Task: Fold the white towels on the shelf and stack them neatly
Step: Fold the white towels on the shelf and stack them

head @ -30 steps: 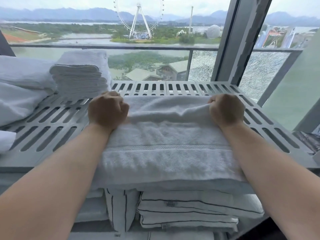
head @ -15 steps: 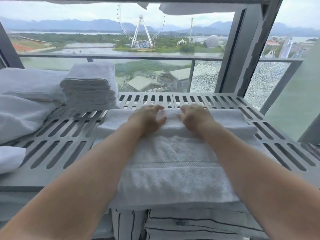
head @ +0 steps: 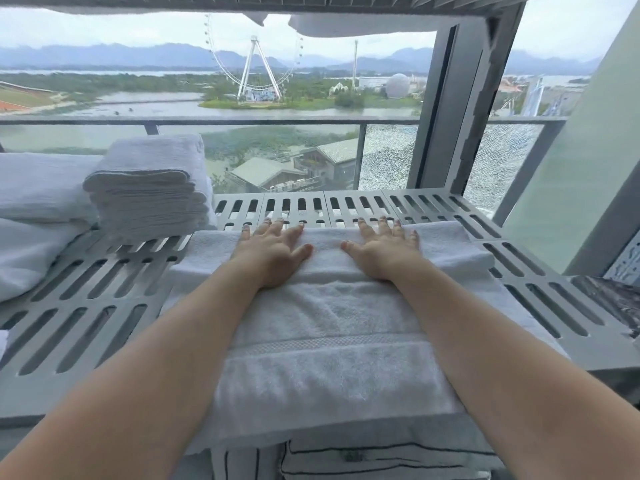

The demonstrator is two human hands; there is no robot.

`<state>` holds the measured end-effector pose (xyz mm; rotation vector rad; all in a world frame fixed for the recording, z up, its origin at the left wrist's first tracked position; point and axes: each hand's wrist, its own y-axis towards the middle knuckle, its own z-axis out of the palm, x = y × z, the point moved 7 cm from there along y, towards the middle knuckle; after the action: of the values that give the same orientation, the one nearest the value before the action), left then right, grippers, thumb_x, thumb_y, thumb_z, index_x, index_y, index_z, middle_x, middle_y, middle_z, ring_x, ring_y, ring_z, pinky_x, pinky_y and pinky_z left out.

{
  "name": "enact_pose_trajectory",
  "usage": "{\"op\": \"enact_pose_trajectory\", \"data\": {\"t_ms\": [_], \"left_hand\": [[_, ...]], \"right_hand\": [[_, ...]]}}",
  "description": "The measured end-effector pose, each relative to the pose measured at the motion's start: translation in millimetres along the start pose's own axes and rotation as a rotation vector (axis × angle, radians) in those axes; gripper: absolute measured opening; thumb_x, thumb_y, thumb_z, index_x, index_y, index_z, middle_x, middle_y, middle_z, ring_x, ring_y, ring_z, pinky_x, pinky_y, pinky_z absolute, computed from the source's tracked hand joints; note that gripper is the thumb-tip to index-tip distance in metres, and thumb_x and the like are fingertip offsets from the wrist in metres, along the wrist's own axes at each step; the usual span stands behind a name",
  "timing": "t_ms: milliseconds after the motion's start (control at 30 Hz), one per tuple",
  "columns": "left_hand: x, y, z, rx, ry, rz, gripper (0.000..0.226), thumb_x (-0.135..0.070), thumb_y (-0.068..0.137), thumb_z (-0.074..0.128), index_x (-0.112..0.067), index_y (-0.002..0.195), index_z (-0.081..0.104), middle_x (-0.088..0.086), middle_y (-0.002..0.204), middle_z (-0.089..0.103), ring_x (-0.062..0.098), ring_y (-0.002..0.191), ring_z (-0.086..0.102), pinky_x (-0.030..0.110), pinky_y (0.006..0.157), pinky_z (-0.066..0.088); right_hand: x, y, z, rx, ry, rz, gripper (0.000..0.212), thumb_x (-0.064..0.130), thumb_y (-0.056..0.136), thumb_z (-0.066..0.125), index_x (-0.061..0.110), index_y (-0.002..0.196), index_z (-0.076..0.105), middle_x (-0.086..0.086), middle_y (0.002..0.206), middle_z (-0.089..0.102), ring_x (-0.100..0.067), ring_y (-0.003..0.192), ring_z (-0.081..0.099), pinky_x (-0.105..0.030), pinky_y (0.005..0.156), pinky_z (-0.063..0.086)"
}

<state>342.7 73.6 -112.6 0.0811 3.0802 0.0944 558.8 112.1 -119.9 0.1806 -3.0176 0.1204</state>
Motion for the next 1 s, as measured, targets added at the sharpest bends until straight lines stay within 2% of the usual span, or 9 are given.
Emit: {"op": "enact_pose_trajectory", "data": {"t_ms": [100, 200, 267, 400, 467, 600, 767, 867, 1000], "left_hand": [[-7.0, -11.1, -11.5, -0.081, 0.064, -0.027, 0.074, -0.073, 0.093, 0.003, -0.037, 0.154, 0.026, 0.004, 0.163, 0.024, 0.024, 0.15, 0.021, 0.055, 0.116, 0.028], [-24.2, -27.7, -25.1, -0.202, 0.096, -0.004, 0.066, -0.067, 0.097, 0.009, -0.032, 0.131, 0.054, -0.001, 0.134, 0.057, 0.023, 0.119, 0.058, 0.045, 0.083, 0.054], [-36.2, -36.3, -22.3, -0.183, 0.065, 0.019, 0.061, -0.064, 0.099, 0.013, -0.03, 0.126, 0.056, -0.002, 0.13, 0.059, 0.022, 0.114, 0.06, 0.043, 0.078, 0.054], [-60.2, -60.4, -7.8, -0.058, 0.004, 0.081, 0.059, -0.062, 0.1, 0.021, -0.029, 0.143, 0.045, 0.004, 0.151, 0.044, 0.026, 0.137, 0.044, 0.049, 0.105, 0.043], [-70.5, -76.8, -6.9, -0.037, -0.003, 0.116, 0.06, -0.06, 0.101, 0.025, -0.028, 0.15, 0.036, 0.007, 0.16, 0.032, 0.025, 0.146, 0.031, 0.045, 0.117, 0.03], [-83.5, -113.1, -11.4, -0.029, -0.022, 0.118, 0.06, -0.058, 0.101, 0.027, -0.029, 0.155, 0.028, 0.007, 0.164, 0.021, 0.023, 0.151, 0.019, 0.044, 0.122, 0.018], [-95.0, -156.5, -9.8, -0.03, -0.068, 0.106, 0.06, -0.057, 0.102, 0.028, -0.028, 0.154, 0.031, 0.0, 0.165, 0.019, 0.015, 0.152, 0.012, 0.038, 0.12, 0.016], [-98.9, -182.0, -8.8, -0.052, -0.036, 0.127, 0.063, -0.061, 0.1, 0.023, -0.029, 0.154, 0.031, 0.0, 0.164, 0.022, 0.018, 0.151, 0.019, 0.04, 0.119, 0.019], [-102.9, -217.9, -2.6, -0.138, 0.167, 0.201, 0.083, -0.081, 0.09, 0.019, -0.029, 0.155, 0.024, 0.003, 0.163, 0.025, 0.023, 0.149, 0.025, 0.044, 0.121, 0.022]], "right_hand": [[-13.5, -12.1, -4.7, 0.007, 0.009, 0.039, 0.085, 0.083, 0.086, 0.012, 0.039, 0.157, -0.002, -0.007, 0.167, -0.01, -0.034, 0.152, -0.011, -0.056, 0.121, -0.004], [-15.0, -30.4, -8.1, 0.027, 0.03, 0.018, 0.077, 0.074, 0.093, 0.018, 0.035, 0.158, 0.002, -0.008, 0.167, -0.006, -0.034, 0.153, -0.008, -0.056, 0.122, -0.002], [-5.3, -46.2, -6.6, 0.008, 0.049, -0.068, 0.074, 0.069, 0.096, 0.022, 0.032, 0.159, 0.007, -0.008, 0.167, -0.001, -0.033, 0.153, -0.003, -0.056, 0.122, 0.001], [12.8, -85.4, -0.9, -0.065, 0.039, -0.26, 0.069, 0.062, 0.1, 0.03, 0.022, 0.156, 0.025, -0.01, 0.166, 0.016, -0.03, 0.153, 0.012, -0.054, 0.123, 0.008], [15.2, -104.8, -3.6, -0.119, 0.059, -0.321, 0.059, 0.052, 0.1, 0.037, 0.019, 0.149, 0.038, -0.013, 0.157, 0.036, -0.03, 0.146, 0.03, -0.051, 0.12, 0.022], [12.2, -146.8, -20.7, -0.41, 0.084, -0.377, 0.031, 0.033, 0.095, 0.051, 0.013, 0.114, 0.066, -0.01, 0.109, 0.066, -0.031, 0.102, 0.063, -0.039, 0.089, 0.053], [3.4, -200.0, -30.3, -0.755, 0.096, -0.508, 0.02, 0.025, 0.091, 0.057, 0.011, 0.082, 0.068, -0.006, 0.078, 0.067, -0.028, 0.073, 0.063, -0.032, 0.064, 0.049], [-2.5, -224.4, -22.5, -0.784, 0.1, -0.612, 0.018, 0.026, 0.09, 0.056, 0.013, 0.083, 0.066, -0.005, 0.082, 0.067, -0.026, 0.077, 0.064, -0.035, 0.068, 0.051], [-19.7, -242.5, 8.6, -0.682, 0.023, -0.643, 0.033, 0.04, 0.096, 0.047, 0.018, 0.115, 0.064, -0.003, 0.11, 0.062, -0.025, 0.101, 0.058, -0.039, 0.085, 0.045]]}}
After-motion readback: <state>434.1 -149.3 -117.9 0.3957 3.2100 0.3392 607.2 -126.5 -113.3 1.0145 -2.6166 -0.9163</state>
